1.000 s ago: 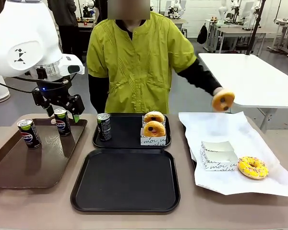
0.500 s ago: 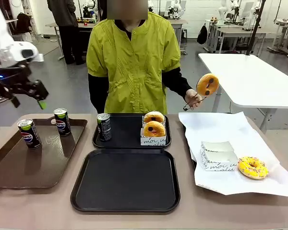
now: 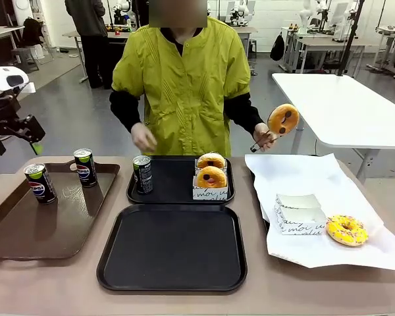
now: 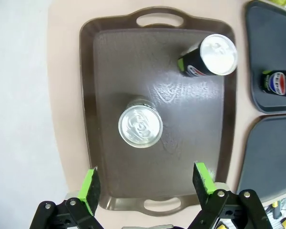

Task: Set up donuts and drinks on trays.
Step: Pick up one Pepsi coke from the Handle tray and place it on the Flat Tray without a Pepsi coke.

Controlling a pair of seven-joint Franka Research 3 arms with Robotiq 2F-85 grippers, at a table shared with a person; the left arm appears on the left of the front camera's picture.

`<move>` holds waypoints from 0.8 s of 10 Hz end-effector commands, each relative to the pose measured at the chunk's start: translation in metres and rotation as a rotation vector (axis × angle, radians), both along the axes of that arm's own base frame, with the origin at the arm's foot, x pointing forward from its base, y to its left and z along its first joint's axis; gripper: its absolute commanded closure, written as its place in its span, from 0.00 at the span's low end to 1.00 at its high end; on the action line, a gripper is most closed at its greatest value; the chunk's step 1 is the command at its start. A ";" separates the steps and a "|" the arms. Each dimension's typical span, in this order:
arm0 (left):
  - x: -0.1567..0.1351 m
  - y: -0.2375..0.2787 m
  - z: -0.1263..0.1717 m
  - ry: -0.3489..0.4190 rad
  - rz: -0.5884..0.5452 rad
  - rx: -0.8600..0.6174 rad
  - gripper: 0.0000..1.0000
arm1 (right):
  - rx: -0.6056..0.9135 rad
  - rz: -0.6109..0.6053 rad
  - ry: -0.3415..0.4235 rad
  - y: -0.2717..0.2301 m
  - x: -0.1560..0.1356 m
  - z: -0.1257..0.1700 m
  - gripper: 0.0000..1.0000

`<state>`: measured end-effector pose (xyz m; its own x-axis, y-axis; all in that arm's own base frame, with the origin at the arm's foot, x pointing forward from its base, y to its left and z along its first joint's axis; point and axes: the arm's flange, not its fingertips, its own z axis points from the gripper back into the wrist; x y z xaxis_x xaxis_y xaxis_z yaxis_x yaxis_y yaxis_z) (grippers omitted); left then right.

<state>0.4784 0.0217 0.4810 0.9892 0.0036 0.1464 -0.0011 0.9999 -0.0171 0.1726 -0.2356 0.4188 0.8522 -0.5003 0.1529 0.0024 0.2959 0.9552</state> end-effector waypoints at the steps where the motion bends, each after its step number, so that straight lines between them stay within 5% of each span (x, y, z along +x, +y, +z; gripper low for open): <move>1: 0.012 0.002 -0.011 0.010 0.040 0.032 0.00 | 0.004 0.001 -0.018 0.001 0.000 0.001 0.00; 8: 0.010 0.003 -0.020 0.026 0.021 -0.002 0.00 | 0.004 0.001 -0.018 0.001 0.000 0.001 0.00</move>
<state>0.4889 0.0249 0.4611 0.9924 0.0250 0.1201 -0.0229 0.9996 -0.0184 0.1726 -0.2356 0.4188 0.8522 -0.5003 0.1529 0.0024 0.2960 0.9552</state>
